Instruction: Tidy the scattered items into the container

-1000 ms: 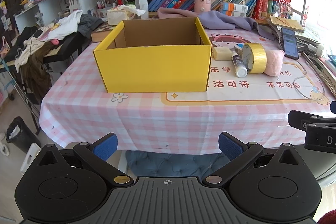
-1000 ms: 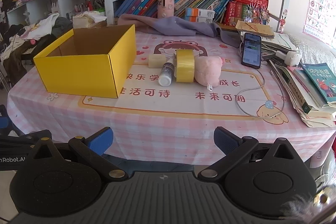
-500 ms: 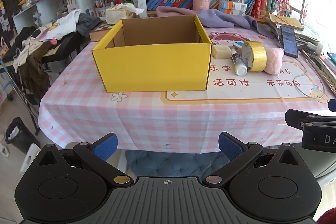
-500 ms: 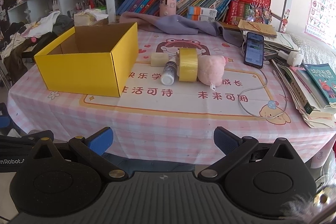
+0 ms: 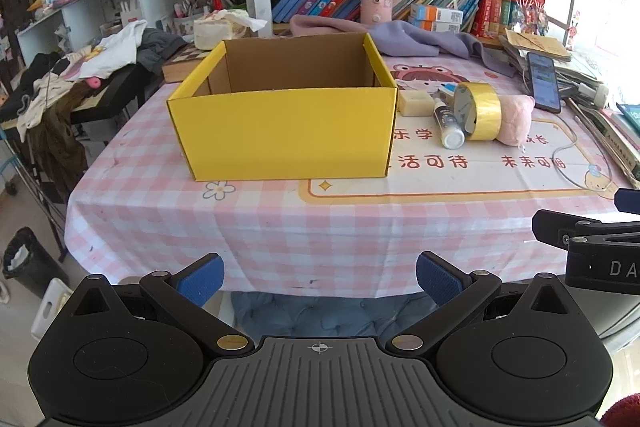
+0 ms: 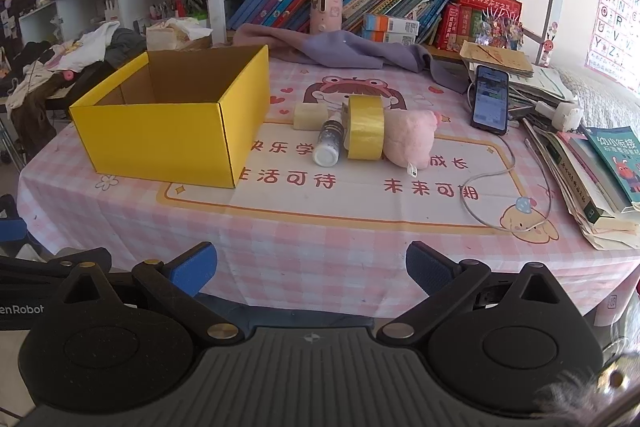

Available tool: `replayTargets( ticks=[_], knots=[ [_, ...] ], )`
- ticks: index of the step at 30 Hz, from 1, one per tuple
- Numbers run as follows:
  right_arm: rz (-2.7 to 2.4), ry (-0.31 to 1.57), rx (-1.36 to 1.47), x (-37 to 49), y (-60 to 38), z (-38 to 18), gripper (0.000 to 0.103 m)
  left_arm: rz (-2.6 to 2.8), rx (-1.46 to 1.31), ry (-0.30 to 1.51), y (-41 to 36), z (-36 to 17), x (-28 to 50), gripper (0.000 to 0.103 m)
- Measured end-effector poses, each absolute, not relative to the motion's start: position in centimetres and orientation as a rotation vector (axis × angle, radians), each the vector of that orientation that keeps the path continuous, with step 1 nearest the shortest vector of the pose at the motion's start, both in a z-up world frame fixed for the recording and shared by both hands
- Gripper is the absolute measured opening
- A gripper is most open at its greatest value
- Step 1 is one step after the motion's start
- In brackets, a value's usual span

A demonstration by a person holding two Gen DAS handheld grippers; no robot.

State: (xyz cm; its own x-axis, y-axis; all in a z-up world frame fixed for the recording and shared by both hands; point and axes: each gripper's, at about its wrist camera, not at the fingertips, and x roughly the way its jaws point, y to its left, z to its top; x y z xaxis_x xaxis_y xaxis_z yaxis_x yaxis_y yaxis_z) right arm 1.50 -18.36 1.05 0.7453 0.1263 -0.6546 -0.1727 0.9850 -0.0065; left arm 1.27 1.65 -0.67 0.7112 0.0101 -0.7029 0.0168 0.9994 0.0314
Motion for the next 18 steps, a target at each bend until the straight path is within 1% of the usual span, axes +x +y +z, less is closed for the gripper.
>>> replayTargets(
  ticks=[18],
  knots=[
    [0.197,0.729,-0.047,1.42,-18.64,1.03,0.101,-0.022,0.027,0.801,1.53,-1.07,1.25,0.103]
  ],
)
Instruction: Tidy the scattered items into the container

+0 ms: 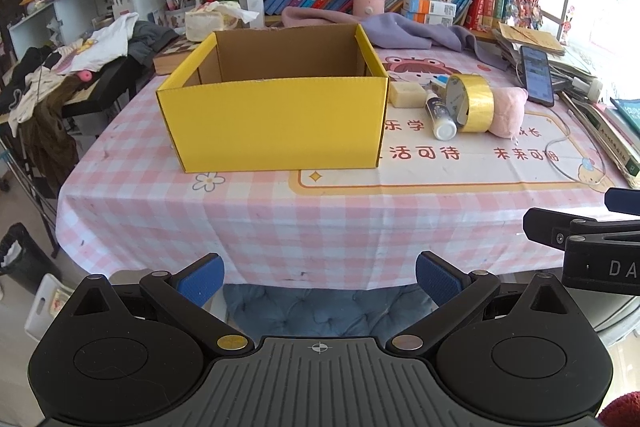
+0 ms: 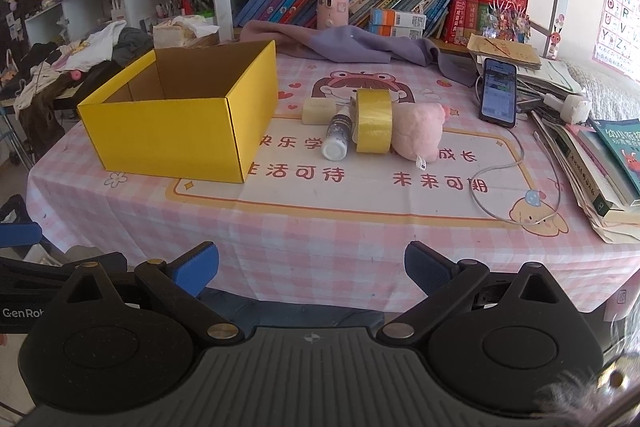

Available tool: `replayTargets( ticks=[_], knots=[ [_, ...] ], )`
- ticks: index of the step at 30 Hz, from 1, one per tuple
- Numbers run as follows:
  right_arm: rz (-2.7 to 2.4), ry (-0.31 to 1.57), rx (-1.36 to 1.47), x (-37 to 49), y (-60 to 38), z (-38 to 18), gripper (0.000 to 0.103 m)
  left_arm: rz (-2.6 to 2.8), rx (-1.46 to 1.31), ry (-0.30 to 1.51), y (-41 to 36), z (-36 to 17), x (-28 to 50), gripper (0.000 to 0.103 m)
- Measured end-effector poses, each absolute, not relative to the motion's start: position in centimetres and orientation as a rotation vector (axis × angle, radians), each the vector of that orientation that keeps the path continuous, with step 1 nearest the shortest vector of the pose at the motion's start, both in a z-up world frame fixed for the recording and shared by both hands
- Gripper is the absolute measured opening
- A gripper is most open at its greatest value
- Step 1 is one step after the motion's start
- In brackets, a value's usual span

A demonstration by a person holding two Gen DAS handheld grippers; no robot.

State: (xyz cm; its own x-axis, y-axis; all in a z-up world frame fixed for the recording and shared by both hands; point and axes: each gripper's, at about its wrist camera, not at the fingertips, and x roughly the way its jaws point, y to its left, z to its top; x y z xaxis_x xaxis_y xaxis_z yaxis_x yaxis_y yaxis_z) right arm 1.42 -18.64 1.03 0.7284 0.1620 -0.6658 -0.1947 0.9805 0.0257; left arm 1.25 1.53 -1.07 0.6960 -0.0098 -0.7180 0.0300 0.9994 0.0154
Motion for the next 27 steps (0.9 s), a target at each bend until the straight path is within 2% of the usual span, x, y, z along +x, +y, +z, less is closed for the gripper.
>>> replayTargets(
  ticks=[8,27],
  knots=[
    [0.229,0.707,-0.07,1.47,-18.3,1.19,0.097,-0.012,0.025,0.793,1.63,-0.9,1.21,0.102],
    [0.208,0.703,-0.079,1.29,-18.79,0.94,0.097,-0.025,0.028,0.783,0.85,-0.83,1.22,0.102]
  ],
)
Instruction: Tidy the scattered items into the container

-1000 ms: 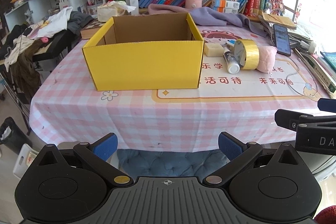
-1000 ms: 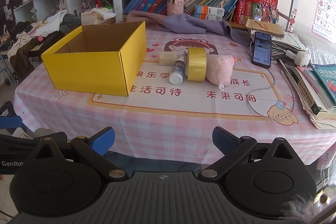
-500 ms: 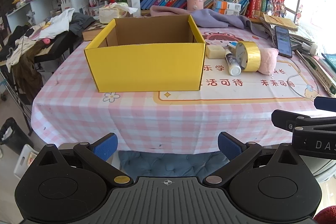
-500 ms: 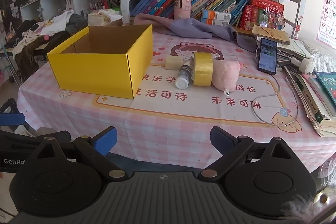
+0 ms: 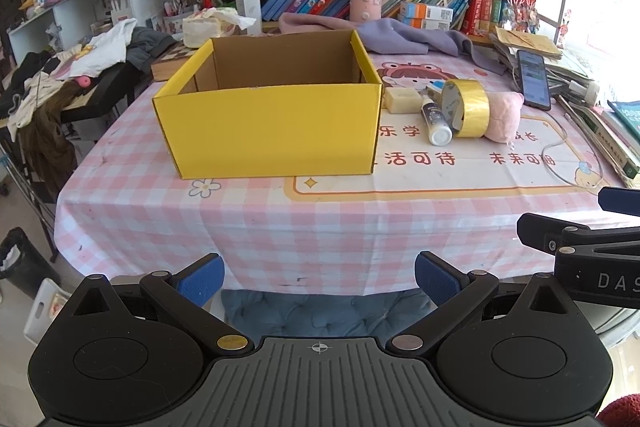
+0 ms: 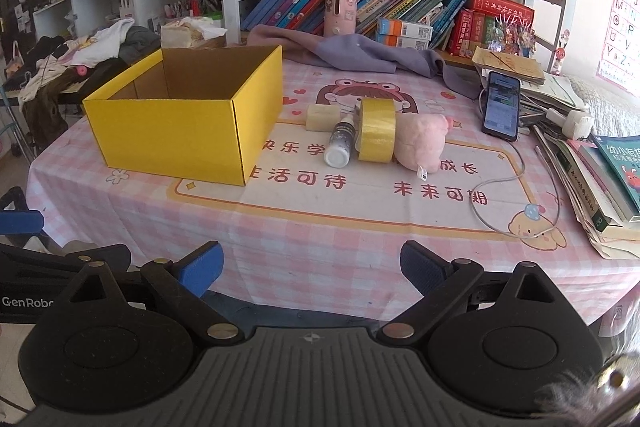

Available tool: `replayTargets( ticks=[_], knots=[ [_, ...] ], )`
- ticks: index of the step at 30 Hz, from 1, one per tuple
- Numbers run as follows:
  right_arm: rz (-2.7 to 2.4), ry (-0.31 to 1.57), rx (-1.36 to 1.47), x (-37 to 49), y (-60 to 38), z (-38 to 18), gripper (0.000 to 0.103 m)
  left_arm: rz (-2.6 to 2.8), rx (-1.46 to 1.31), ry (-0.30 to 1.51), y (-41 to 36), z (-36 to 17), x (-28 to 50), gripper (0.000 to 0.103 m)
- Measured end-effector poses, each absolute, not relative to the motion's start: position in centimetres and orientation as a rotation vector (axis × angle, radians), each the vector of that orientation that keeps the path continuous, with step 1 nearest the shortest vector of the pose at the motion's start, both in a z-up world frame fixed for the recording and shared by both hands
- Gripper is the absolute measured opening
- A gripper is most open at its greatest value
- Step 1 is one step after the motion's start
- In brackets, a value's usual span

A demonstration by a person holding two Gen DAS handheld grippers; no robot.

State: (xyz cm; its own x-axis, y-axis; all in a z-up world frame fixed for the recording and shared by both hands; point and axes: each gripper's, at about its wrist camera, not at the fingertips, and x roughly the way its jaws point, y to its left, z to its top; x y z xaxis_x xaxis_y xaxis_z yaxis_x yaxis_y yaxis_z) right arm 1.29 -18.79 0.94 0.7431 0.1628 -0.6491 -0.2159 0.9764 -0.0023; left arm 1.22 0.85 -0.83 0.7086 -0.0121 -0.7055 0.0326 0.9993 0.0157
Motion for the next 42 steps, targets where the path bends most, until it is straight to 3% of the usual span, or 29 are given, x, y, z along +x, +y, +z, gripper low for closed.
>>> replayTargets(
  ticks=[31,42],
  knots=[
    [0.08,0.717,-0.046,3.6,-23.1,0.7,0.096,-0.19,0.08,0.758,-4.4,-0.9,4.6,0.102],
    [0.038,0.737,-0.029,6.1,-26.1,0.2,0.095,-0.266,0.096,0.766,-7.5,-1.7,7.5,0.097]
  ],
)
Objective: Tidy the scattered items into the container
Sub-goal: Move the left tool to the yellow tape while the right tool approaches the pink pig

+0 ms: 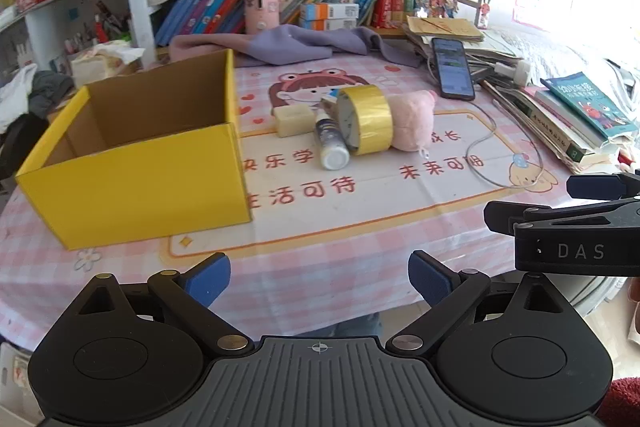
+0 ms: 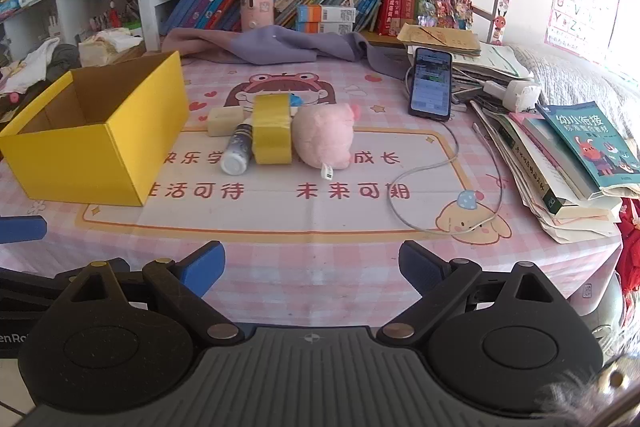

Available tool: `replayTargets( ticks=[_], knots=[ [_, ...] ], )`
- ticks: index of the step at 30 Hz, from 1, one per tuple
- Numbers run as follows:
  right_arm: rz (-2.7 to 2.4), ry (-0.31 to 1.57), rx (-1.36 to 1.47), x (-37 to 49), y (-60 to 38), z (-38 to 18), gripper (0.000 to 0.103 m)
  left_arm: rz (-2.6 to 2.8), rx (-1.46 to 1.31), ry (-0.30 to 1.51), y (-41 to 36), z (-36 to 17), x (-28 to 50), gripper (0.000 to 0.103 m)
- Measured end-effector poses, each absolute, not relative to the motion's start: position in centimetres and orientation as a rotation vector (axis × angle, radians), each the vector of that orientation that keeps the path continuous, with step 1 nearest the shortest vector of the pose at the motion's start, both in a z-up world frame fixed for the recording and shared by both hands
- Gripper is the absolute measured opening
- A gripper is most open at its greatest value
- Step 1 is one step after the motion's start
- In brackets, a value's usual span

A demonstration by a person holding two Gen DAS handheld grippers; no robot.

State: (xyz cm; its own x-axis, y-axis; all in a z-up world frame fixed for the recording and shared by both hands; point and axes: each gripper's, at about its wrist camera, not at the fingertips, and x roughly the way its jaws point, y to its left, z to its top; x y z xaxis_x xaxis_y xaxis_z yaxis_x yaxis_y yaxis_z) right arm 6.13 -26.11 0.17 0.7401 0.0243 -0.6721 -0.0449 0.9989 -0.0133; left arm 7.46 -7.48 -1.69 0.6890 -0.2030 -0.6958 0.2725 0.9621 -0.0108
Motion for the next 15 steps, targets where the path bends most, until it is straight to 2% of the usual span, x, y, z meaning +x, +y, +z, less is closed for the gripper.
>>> replayTargets(
  ticks=[15],
  knots=[
    [0.052,0.767,-0.038,12.3,-29.7,-0.2,0.092,-0.284,0.112,0.773,-11.7,-2.0,13.0,0.096]
  ],
)
